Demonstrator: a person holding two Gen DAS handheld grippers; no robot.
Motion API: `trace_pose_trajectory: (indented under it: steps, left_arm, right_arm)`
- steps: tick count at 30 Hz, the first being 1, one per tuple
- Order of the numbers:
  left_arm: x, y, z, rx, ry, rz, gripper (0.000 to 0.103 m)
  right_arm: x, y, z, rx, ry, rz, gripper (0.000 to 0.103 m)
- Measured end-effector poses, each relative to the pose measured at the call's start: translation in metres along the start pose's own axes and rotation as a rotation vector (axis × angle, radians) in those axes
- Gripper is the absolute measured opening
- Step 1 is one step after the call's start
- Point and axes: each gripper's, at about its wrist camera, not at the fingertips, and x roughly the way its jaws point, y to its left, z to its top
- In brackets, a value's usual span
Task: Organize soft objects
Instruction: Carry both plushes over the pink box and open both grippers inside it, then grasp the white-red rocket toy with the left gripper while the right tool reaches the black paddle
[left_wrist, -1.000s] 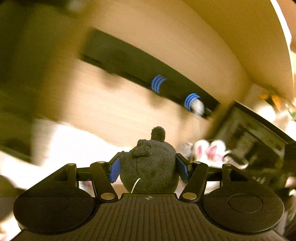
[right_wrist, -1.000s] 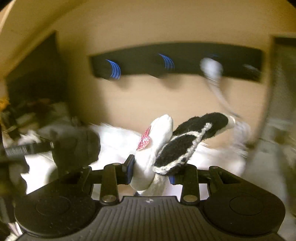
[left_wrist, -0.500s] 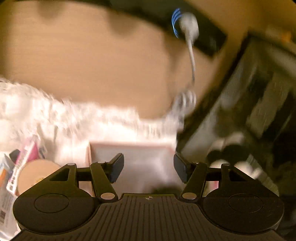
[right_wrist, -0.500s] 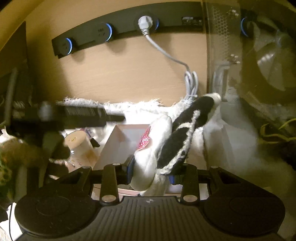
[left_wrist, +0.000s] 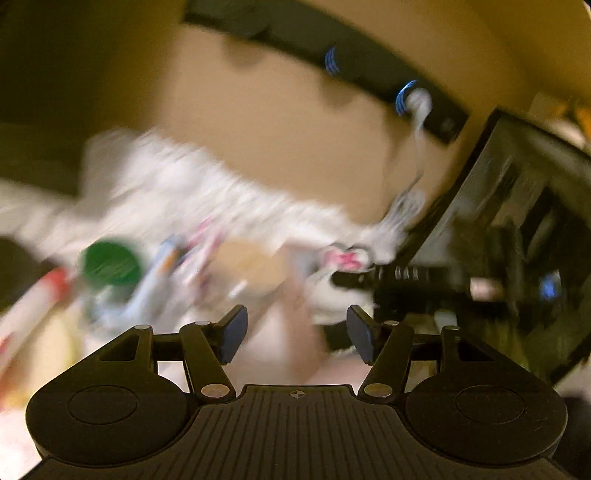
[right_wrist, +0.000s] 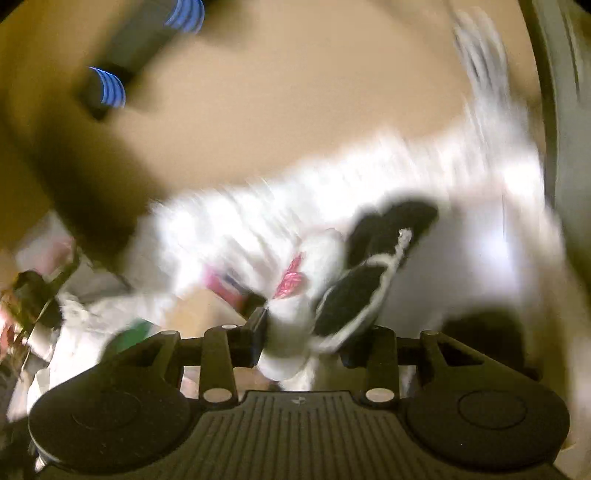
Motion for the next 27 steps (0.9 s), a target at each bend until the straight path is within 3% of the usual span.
trace_pose_trajectory:
  steps: [2, 6, 10, 12, 17, 20, 27]
  left_arm:
    - [-0.012, 0.016, -0.019, 0.004, 0.032, 0.061, 0.064]
    - [-0.033, 0.052, -0.044, -0.079, 0.061, 0.135, 0.064]
    - [-0.047, 0.079, -0.053, -0.126, 0.043, 0.183, 0.064]
    - [-0.051, 0.085, -0.053, -0.083, 0.033, 0.230, 0.064]
    - [-0.069, 0.104, -0.038, 0.057, -0.036, 0.329, 0.064]
    - [-0.071, 0.125, -0.018, 0.085, -0.047, 0.335, 0.064]
    - [-0.016, 0.148, 0.008, 0.235, 0.114, 0.316, 0.064]
  right_arm:
    - [0.012, -0.015, -0.004, 0.061, 0.046, 0.014, 0.034]
    - [0.009, -0.011, -0.010, 0.023, 0.120, -0.011, 0.034]
    - [-0.001, 0.002, -0.014, -0.052, 0.130, -0.103, 0.047]
    - [-0.014, 0.008, -0.017, -0.096, 0.095, -0.162, 0.057]
    - [-0.055, 0.048, -0.039, -0.282, -0.023, -0.280, 0.066]
    - [-0.066, 0.083, -0.066, -0.421, -0.078, -0.358, 0.069]
    - [-0.061, 0.142, -0.117, -0.533, -0.061, -0.321, 0.072]
